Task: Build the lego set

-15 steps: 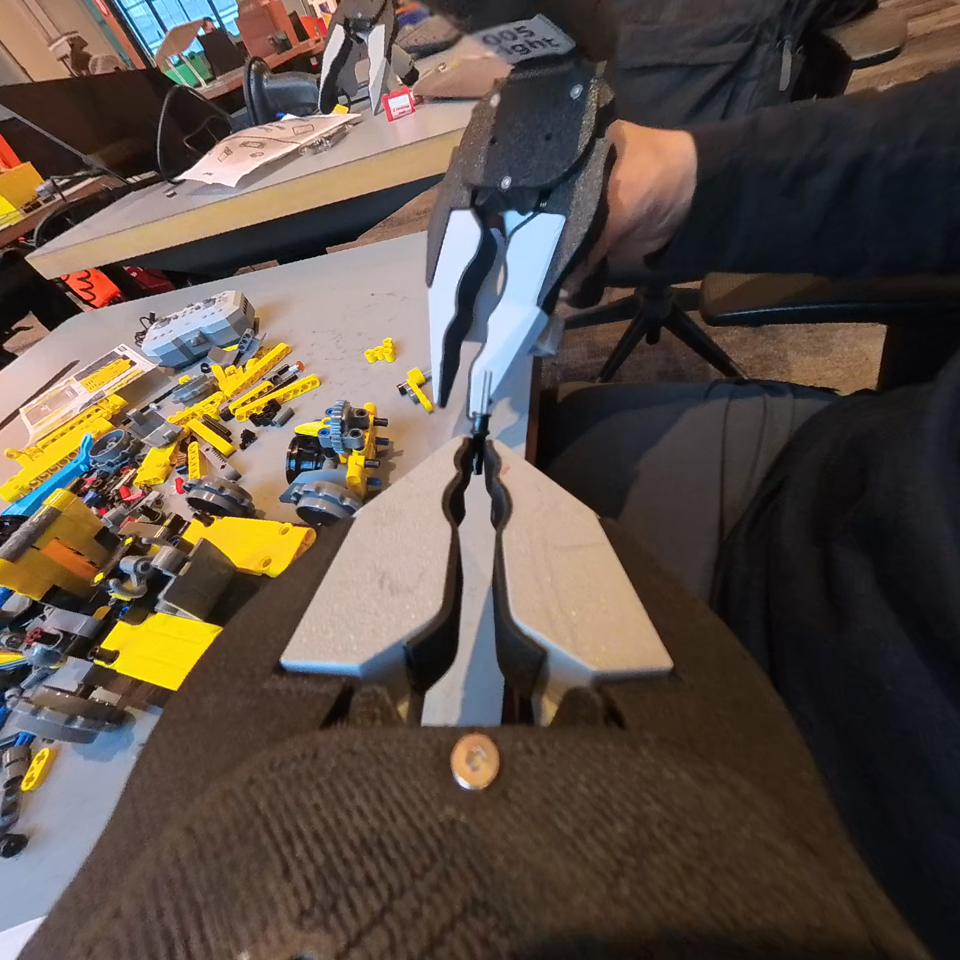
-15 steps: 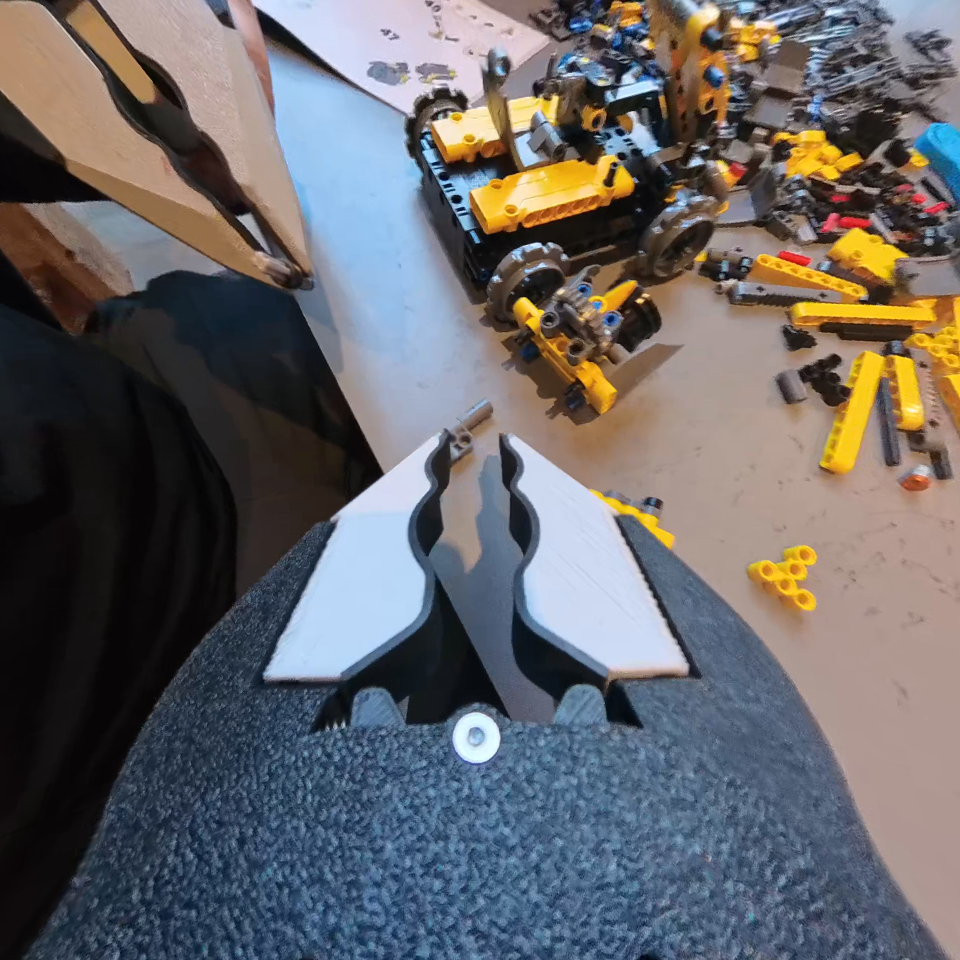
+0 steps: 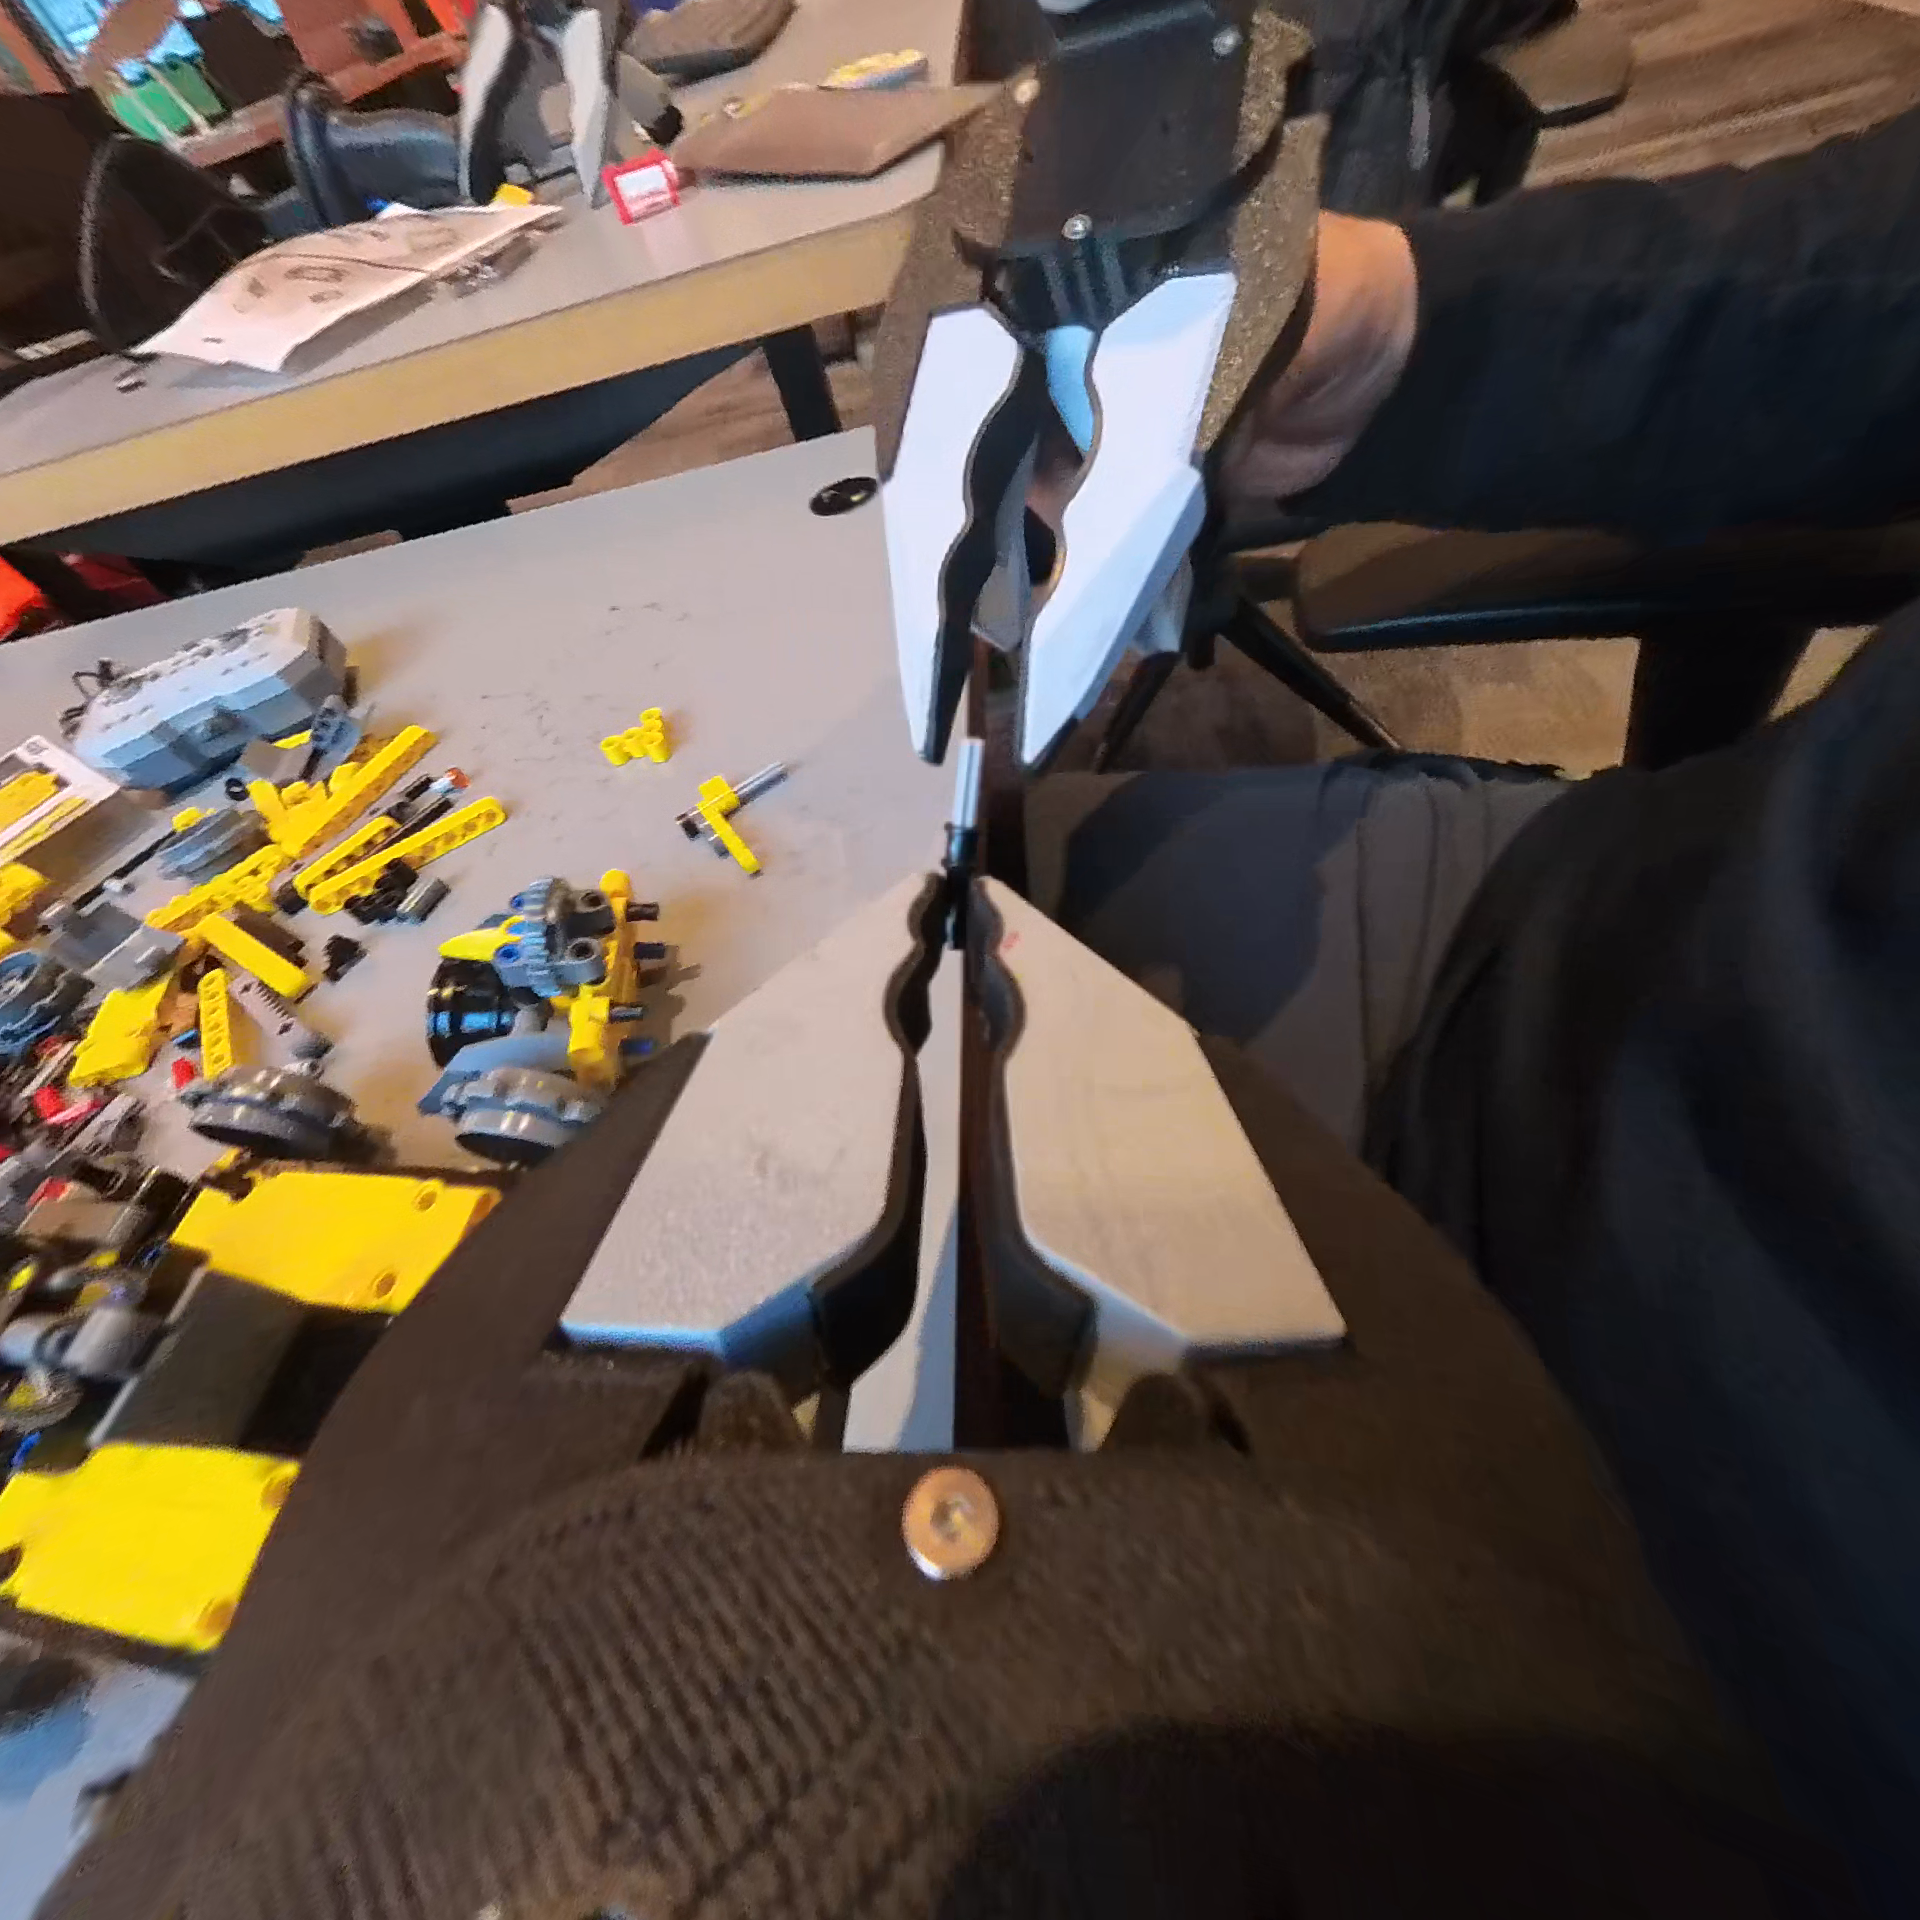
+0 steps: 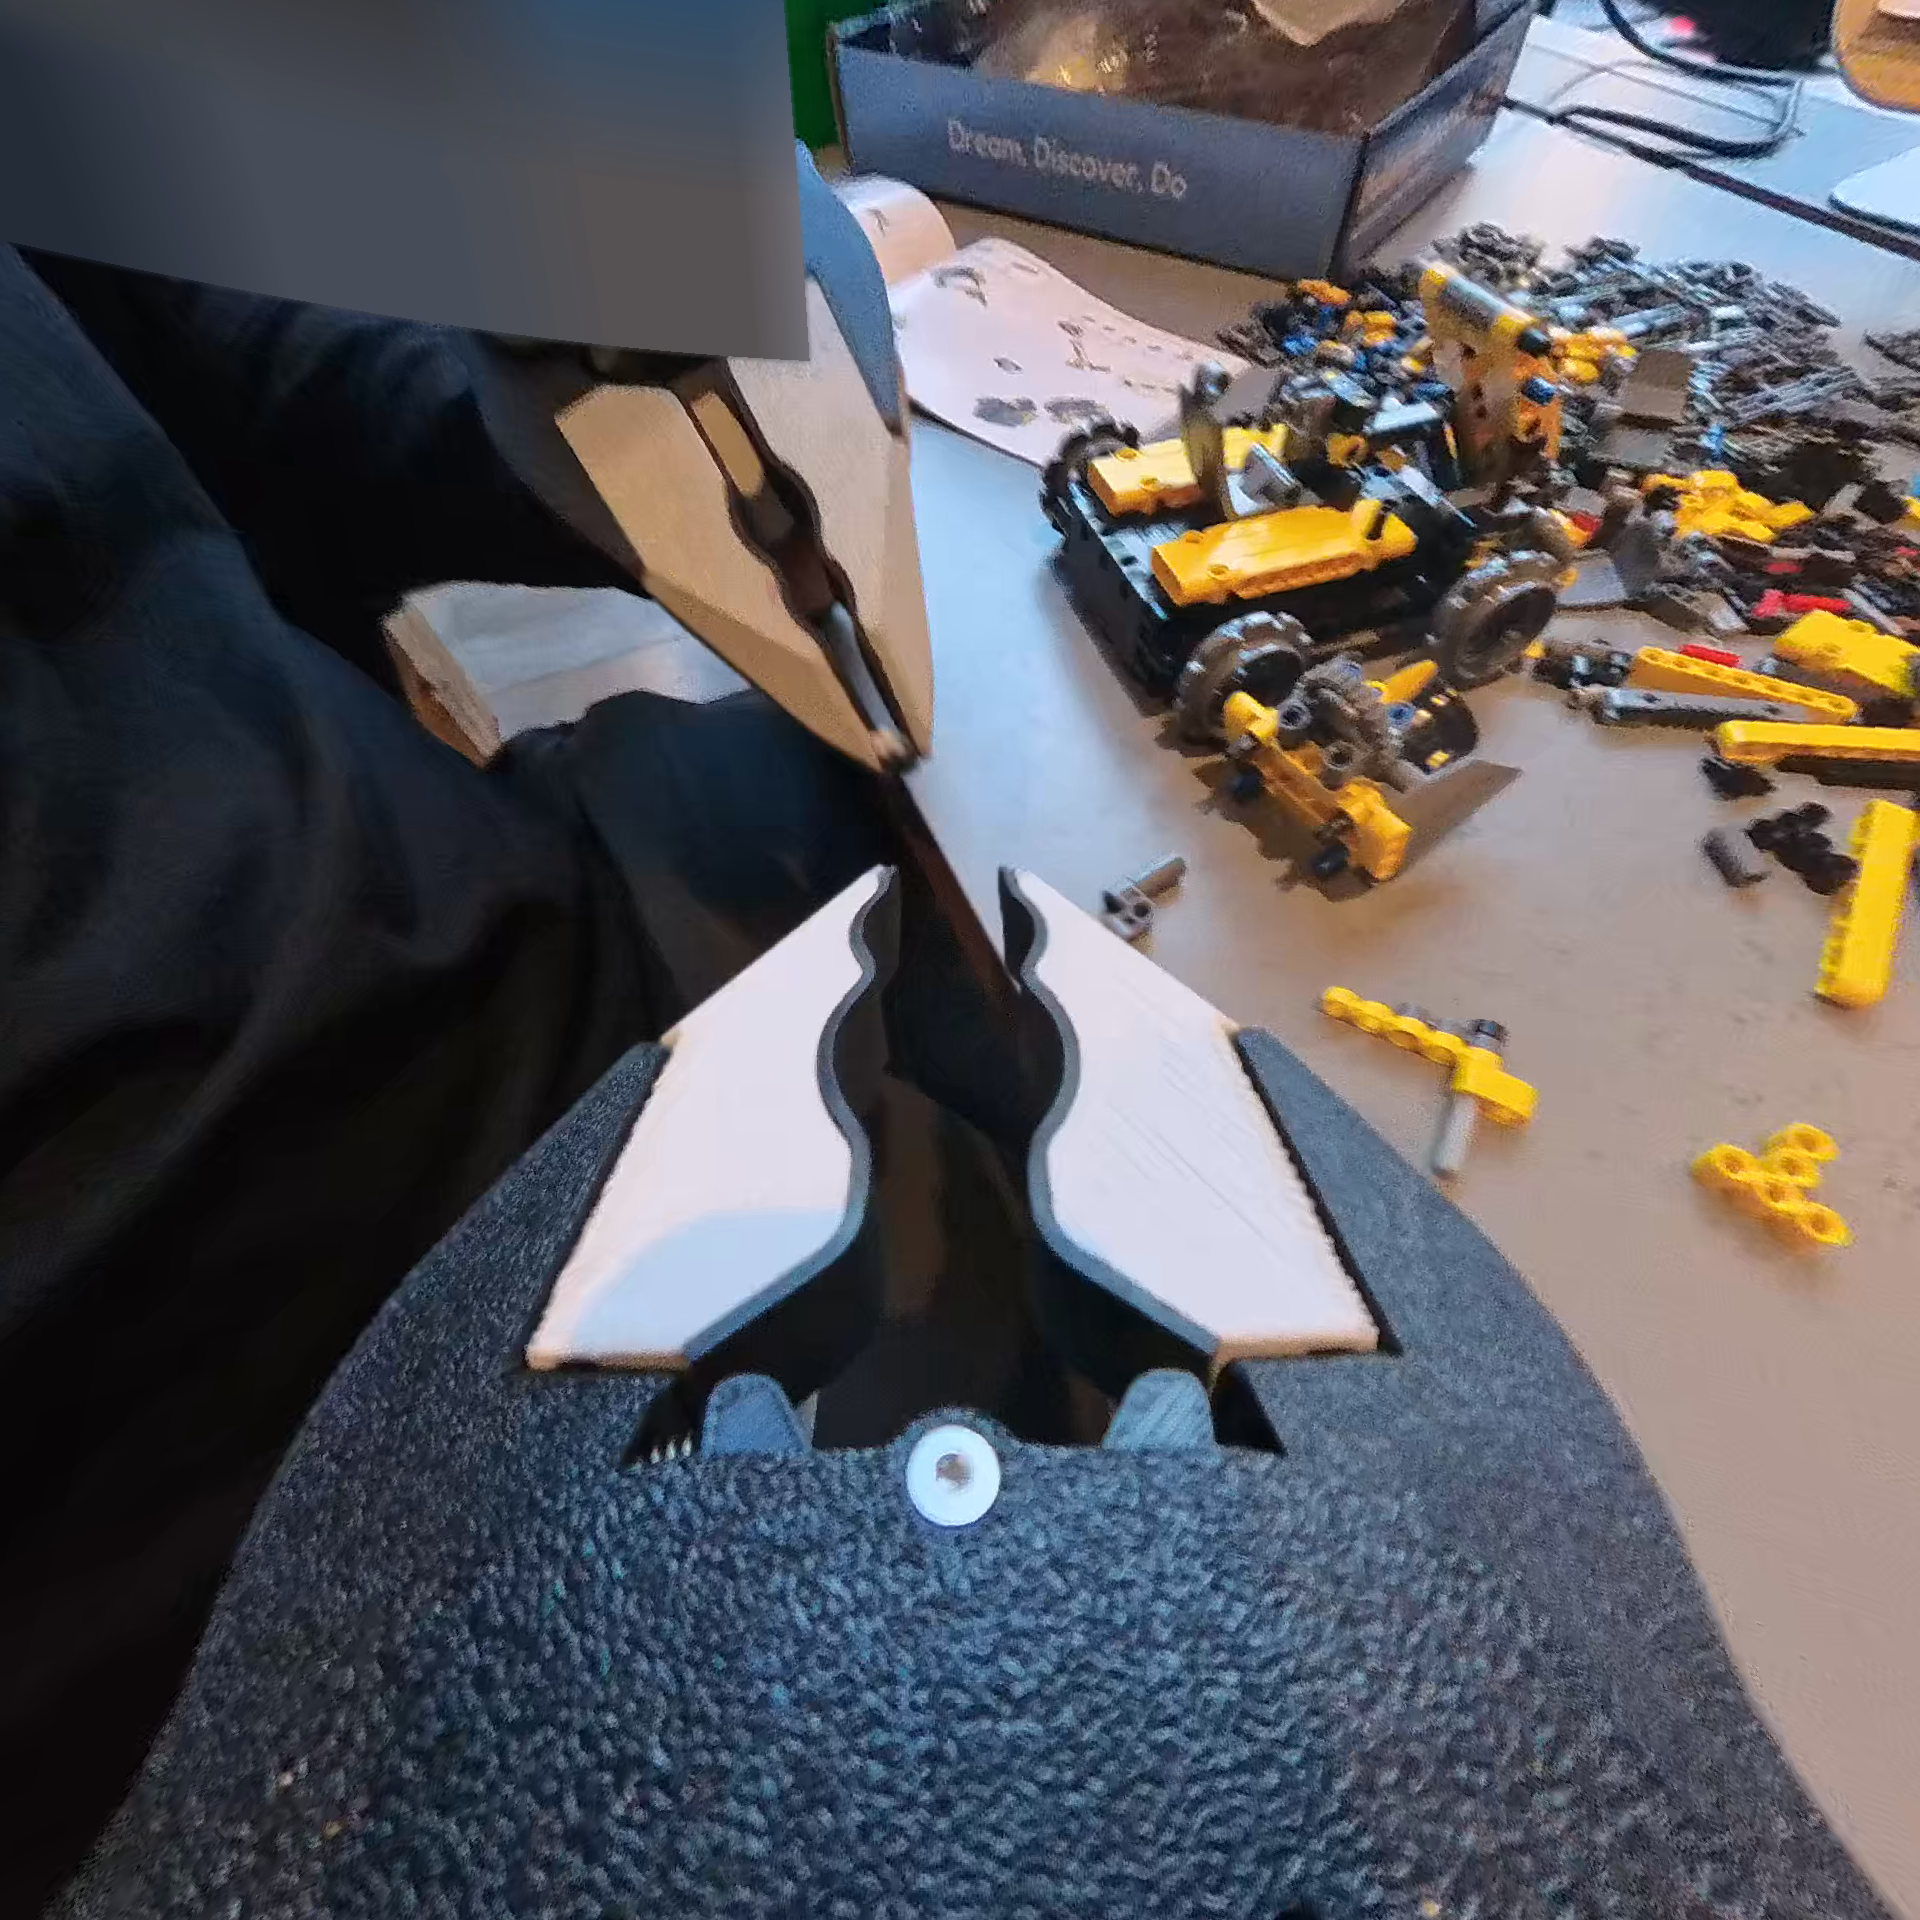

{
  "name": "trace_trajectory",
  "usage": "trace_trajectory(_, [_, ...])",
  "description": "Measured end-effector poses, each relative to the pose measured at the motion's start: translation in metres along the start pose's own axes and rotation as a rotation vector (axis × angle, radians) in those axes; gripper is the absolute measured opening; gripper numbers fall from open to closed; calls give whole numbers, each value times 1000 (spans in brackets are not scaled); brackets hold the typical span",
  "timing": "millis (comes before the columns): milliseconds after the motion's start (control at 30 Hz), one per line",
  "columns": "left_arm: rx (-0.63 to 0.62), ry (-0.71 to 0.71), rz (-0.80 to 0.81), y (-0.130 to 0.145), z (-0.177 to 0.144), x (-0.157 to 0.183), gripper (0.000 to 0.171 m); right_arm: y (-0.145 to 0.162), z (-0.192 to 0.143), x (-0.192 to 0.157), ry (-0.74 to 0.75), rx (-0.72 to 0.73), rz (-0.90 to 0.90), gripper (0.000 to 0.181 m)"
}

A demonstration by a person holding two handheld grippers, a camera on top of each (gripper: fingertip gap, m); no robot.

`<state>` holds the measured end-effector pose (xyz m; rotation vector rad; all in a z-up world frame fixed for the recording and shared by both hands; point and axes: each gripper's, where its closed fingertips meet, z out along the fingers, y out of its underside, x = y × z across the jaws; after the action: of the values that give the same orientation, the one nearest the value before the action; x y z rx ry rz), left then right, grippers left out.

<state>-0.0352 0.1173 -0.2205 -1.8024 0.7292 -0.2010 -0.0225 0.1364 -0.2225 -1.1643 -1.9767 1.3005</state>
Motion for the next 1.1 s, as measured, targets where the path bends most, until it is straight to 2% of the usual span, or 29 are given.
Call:
trace_trajectory(167, [7, 34, 39, -3, 6, 8, 3, -9, 6, -16, -31, 24, -56, 18])
trace_trajectory(333, [35, 54, 21, -8, 6, 8, 3, -21, 7, -16, -4, 54, -90, 5])
trace_trajectory(533, [75, 58, 7, -12, 1, 7, 2, -22, 7, -15, -11, 46, -93, 11])
trace_trajectory(633, [82, 56, 6, -12, 0, 6, 2, -25, 9, -17, -22, 51, -94, 7])
trace_trajectory(933, [57, 50, 4, -9, 1, 5, 3, -23, 15, -16, -31, 29, -106, 7])
trace_trajectory(1100, [45, 11, -41, -7, 1, -4, 0, -21, 15, -5, 13, 14, -85, 7])
